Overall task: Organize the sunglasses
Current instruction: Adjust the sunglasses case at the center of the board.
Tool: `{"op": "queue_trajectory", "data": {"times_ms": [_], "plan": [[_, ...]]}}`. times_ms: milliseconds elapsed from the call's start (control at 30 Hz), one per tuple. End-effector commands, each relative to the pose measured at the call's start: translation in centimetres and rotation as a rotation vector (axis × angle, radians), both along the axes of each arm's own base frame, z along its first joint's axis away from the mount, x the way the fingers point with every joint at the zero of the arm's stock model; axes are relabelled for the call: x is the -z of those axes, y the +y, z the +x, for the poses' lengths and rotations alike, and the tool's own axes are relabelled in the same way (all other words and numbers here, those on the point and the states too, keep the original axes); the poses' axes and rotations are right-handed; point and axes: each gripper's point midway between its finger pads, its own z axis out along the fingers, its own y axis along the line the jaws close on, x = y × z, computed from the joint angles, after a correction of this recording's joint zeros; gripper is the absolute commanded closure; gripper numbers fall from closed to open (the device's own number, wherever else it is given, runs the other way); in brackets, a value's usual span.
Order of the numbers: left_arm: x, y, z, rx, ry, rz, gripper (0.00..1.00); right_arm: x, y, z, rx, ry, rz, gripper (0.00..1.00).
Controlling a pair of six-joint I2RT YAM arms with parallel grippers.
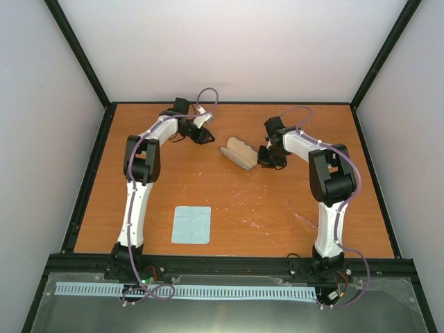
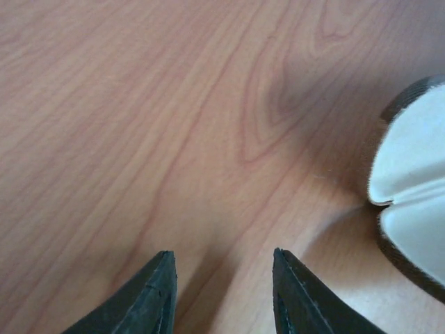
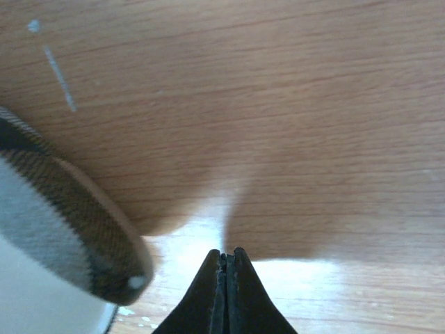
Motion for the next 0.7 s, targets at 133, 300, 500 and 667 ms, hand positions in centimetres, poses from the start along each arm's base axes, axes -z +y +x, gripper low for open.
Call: {"op": "queue_trajectory", "data": {"times_ms": [133,300,500,667], "plan": [[1.7,-3.3,-3.3,0.056,0.119,-0.032,0.60,-0.8,1.7,0.8,0.026,-0.030,0.033,0.97],[1.5,-4.6,-4.6,0.082,0.153,-0.058,0.60,-1.0,1.5,1.6,0.021,-0.047,0.008,0.97],[1.9,-4.8,-6.8,0.103,0.200,-0.052,0.60,-0.8,1.8,3.3,0.008,-0.063,-0.008,0.97],[2.1,-4.5,-8.4,0.105,0.219,-0.041,0.61,-0.5,2.1,4.5,-0.015,-0.070,-0.018,0.97]]}}
